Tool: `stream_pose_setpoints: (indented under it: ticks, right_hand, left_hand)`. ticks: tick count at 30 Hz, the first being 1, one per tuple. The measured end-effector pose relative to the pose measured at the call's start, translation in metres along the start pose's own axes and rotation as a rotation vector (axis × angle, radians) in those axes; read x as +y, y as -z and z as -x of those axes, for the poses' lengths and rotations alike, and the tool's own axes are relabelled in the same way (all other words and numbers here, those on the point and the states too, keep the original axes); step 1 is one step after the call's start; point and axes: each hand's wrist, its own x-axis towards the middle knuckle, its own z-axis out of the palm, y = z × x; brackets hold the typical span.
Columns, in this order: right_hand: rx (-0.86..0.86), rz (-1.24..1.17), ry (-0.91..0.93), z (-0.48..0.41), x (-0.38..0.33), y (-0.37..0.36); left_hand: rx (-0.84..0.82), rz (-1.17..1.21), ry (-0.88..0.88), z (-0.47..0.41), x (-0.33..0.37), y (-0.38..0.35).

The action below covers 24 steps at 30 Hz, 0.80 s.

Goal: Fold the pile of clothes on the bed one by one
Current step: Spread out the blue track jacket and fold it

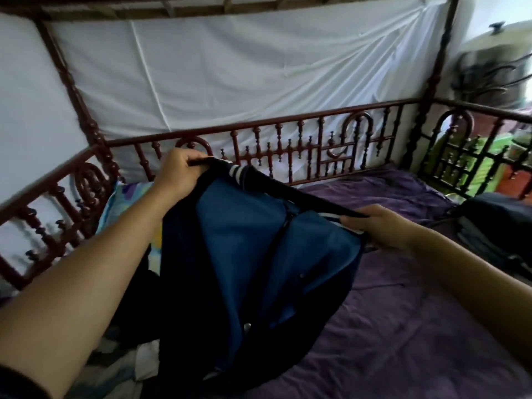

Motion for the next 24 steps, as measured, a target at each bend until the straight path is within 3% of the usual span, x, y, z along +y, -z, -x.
stream_pose_setpoints:
  ticks: [5,10,17,24]
  right_hand:
    - [0.153,0.241,0.287,0.034,0.002,0.049]
    - [0.223,0.030,0.340,0.044,0.024,0.083]
    - [0.169,-0.099,0.188,0.047,0.079,0.155]
    - [0.564,0.070,-0.052,0.047,0.172,0.271]
  left_hand:
    - [0.040,-0.158,-0.003,-0.017,0.007,-0.048]
    - [0.019,-0.213,0.023,-0.023,0.011,-0.116]
    - [-0.118,-0.110,-0.040,-0.080,0.037,-0.252]
    - [-0.328,0.005,-0.067,-0.132,0.093,-0.449]
